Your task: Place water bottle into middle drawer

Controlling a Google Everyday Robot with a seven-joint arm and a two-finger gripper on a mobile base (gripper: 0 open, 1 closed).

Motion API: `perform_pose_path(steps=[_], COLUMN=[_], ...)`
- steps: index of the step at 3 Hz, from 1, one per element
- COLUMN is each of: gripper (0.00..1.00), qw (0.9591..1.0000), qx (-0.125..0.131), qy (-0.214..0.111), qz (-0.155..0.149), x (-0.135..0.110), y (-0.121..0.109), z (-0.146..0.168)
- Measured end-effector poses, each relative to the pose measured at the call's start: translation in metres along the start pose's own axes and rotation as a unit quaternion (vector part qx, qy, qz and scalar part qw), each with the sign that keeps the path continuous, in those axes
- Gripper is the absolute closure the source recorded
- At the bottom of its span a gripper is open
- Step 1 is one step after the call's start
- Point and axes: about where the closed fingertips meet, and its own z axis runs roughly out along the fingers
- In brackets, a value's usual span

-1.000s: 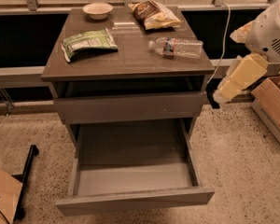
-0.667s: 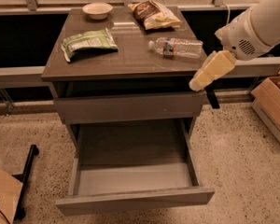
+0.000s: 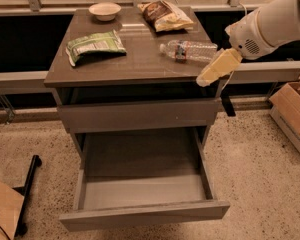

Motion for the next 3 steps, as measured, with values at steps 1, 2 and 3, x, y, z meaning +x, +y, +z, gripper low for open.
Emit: perform_pose_path(steps=[1, 2, 3], gripper=[0.0, 0.0, 0.0], qw=[0.9991, 0.9956, 0.9919], qx=[0.02, 0.055, 0.075], qy=[-0.001, -0.016, -0.027], qz=[0.039, 0.074, 0.099], x=[0.007, 0.013, 0.025], y=[-0.01, -0.045, -0.081], z=[0.018, 0.048, 0.077])
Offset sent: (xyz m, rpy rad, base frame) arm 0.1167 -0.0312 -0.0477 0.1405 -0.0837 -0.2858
